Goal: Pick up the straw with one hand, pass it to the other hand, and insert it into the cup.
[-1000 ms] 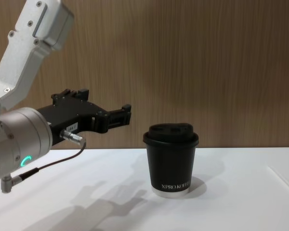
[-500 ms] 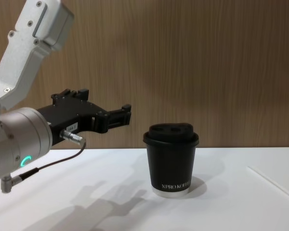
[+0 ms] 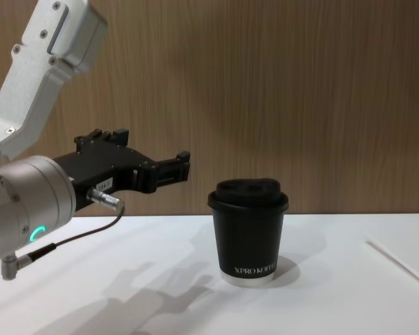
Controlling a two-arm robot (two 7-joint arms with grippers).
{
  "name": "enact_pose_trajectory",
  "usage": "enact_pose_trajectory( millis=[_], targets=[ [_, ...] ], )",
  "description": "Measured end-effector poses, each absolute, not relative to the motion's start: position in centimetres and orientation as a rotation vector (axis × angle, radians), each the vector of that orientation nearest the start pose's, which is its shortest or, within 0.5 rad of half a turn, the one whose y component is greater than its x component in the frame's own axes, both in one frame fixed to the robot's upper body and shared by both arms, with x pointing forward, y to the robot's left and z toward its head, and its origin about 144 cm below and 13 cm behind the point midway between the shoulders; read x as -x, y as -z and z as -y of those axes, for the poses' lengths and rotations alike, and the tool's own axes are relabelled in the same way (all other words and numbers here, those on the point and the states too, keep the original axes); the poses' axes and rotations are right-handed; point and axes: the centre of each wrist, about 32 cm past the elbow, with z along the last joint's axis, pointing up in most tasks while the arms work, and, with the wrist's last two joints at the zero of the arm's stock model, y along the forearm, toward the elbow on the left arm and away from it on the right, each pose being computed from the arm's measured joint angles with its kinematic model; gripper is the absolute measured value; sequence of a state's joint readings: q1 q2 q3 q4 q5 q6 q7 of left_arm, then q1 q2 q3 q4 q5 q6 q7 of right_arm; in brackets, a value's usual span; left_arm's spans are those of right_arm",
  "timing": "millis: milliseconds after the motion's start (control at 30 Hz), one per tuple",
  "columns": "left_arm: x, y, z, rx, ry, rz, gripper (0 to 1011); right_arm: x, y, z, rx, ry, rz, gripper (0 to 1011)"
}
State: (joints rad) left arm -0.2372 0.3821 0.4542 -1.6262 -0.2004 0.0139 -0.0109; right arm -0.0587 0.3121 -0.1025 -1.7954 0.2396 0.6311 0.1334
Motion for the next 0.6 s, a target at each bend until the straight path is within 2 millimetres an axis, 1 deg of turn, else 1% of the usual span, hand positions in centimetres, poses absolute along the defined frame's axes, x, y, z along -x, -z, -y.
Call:
enact_pose_trajectory(
  millis=[300, 600],
  targets=[
    [-49.20, -120.44, -19.84, -0.061, -1.124, 0.268, 1003, -43.49, -119.05, 26.32, 0.415, 1.299, -0.306, 4],
    [-49.20, -120.44, -19.84, -0.061, -1.124, 0.268, 1003, -43.29, -119.84, 26.03, 0.360, 1.333, -0.218, 5]
  ],
)
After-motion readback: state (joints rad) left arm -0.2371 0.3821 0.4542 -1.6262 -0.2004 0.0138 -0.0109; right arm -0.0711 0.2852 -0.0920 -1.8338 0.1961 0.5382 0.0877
